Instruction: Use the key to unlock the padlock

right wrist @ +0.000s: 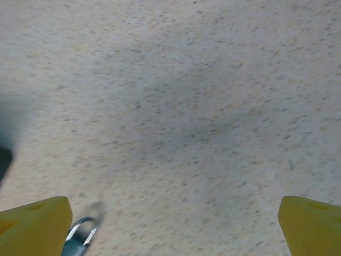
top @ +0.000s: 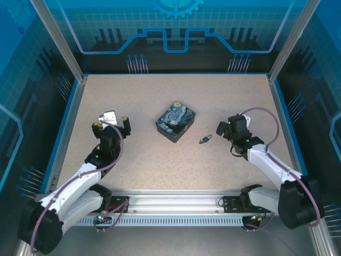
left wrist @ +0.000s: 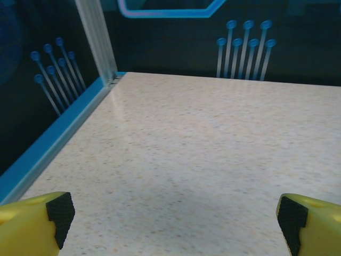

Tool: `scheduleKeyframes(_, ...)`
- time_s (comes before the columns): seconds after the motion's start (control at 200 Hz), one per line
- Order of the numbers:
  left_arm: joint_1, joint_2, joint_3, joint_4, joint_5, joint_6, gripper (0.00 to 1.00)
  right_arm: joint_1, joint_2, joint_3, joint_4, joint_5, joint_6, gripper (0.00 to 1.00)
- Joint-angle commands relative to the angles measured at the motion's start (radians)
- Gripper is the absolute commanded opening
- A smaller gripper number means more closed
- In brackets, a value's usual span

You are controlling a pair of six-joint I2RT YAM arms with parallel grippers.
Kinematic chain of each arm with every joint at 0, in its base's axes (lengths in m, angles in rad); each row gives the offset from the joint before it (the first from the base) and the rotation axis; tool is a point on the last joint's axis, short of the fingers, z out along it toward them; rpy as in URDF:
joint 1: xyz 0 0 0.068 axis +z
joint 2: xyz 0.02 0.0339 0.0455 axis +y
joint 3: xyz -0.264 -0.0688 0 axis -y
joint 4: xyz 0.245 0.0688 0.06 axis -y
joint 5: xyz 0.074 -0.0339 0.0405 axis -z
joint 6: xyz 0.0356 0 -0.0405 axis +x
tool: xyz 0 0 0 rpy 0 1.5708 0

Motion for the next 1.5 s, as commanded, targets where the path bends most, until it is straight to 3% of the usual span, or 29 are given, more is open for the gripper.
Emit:
scheduleKeyframes(0.0,0.075,0.101,-0.046,0.196,0.031,0.034,0.99,0.010,0.030,0.023,0.084,0.184,-0.061,1.00)
scheduleKeyframes(0.21,0.120,0.359,-0.088,0.450,0.045,0.031,0.99,0.043,0.030,-0.003,0.257,0.301,-0.230,1.00)
scheduleKeyframes(0.455,0.143,0.508,-0.076,0.665,0.112,0.107,0.99,0.008,0.104,-0.026,0.446,0.288,-0.473,1.00)
scheduleKeyframes(0.625,0.183,0.596,-0.108,0.826,0.176,0.109,0.99,-0.015,0.187,-0.107,0.658,0.196,-0.520,1.00)
scheduleKeyframes(0.725,0.202,0.598,-0.091,0.775,0.280,0.111,0.99,-0.018,0.206,-0.127,0.723,0.123,-0.574,1.00)
scheduleKeyframes(0.865,0.213,0.602,-0.076,0.746,0.305,0.108,0.99,-0.035,0.188,-0.161,0.772,0.063,-0.601,1.00)
scheduleKeyframes(1.031,0.235,0.599,-0.074,0.730,0.358,0.092,0.99,-0.141,0.227,-0.300,1.101,0.026,-0.561,1.00)
scheduleKeyframes(1.076,0.242,0.600,-0.076,0.732,0.379,0.086,0.99,-0.152,0.200,-0.280,1.003,0.000,-0.533,1.00)
scheduleKeyframes(1.131,0.260,0.626,-0.085,0.743,0.423,0.070,0.99,-0.155,0.224,-0.295,1.079,-0.052,-0.575,1.00)
scheduleKeyframes(1.176,0.264,0.697,-0.102,0.900,0.422,0.108,0.99,-0.154,0.232,-0.288,1.057,-0.128,-0.602,1.00)
scheduleKeyframes(1.236,0.270,0.638,-0.059,0.699,0.445,0.064,0.99,-0.153,0.321,-0.280,1.136,-0.214,-0.650,1.00)
scheduleKeyframes(1.271,0.293,0.655,-0.054,0.725,0.479,0.059,0.99,-0.149,0.360,-0.256,1.159,-0.197,-0.657,1.00)
scheduleKeyframes(1.316,0.307,0.652,-0.055,0.723,0.501,0.049,0.99,-0.176,0.325,-0.192,0.955,-0.253,-0.623,1.00)
scheduleKeyframes(1.361,0.311,0.652,-0.051,0.715,0.507,0.045,0.99,-0.214,0.337,-0.207,1.022,-0.317,-0.610,1.00)
scheduleKeyframes(1.496,0.330,0.653,-0.050,0.712,0.541,0.033,0.99,-0.209,0.335,-0.196,0.988,-0.301,-0.610,1.00)
